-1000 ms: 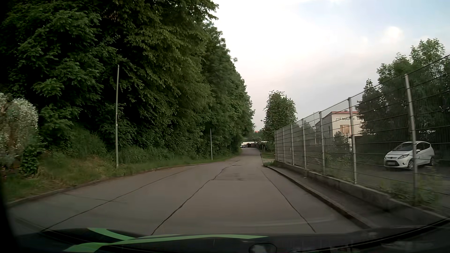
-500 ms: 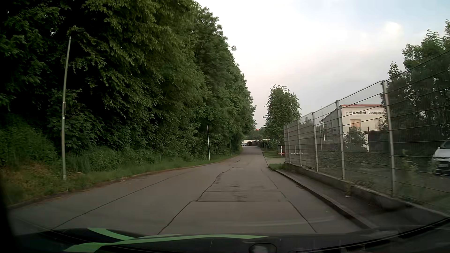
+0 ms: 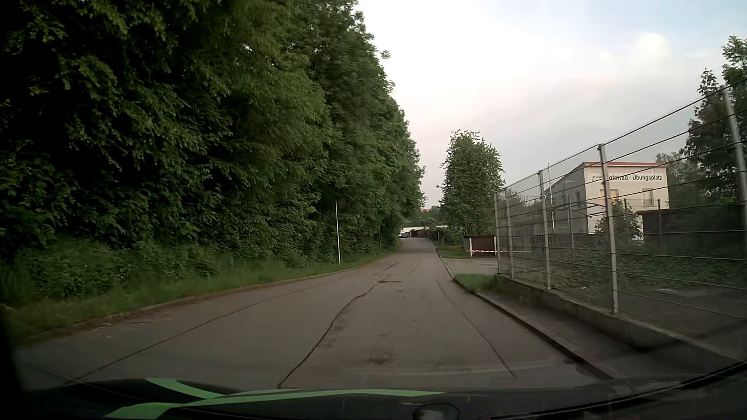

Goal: Follow the waypoints while adhering to traffic rules and regulations

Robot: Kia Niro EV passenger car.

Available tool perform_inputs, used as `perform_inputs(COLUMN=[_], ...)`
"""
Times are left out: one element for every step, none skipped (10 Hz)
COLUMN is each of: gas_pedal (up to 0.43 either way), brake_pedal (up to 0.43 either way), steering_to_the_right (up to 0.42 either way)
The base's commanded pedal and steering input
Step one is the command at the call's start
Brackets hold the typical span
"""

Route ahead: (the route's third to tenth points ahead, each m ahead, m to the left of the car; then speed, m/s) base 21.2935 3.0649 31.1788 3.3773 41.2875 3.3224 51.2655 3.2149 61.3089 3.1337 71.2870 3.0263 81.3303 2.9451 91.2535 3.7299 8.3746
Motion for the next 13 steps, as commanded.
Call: perform_inputs(gas_pedal=[0.028, 0.028, 0.028, 0.028, 0.028, 0.028, 0.028, 0.020, 0.020, 0.020, 0.020, 0.020, 0.020], brake_pedal=[0.000, 0.000, 0.000, 0.000, 0.000, 0.000, 0.000, 0.000, 0.000, 0.000, 0.000, 0.000, 0.000], steering_to_the_right=[0.001, 0.002, 0.001, 0.002, 0.001, 0.002, 0.002, 0.003, 0.003, 0.002, 0.003, 0.003, 0.003])
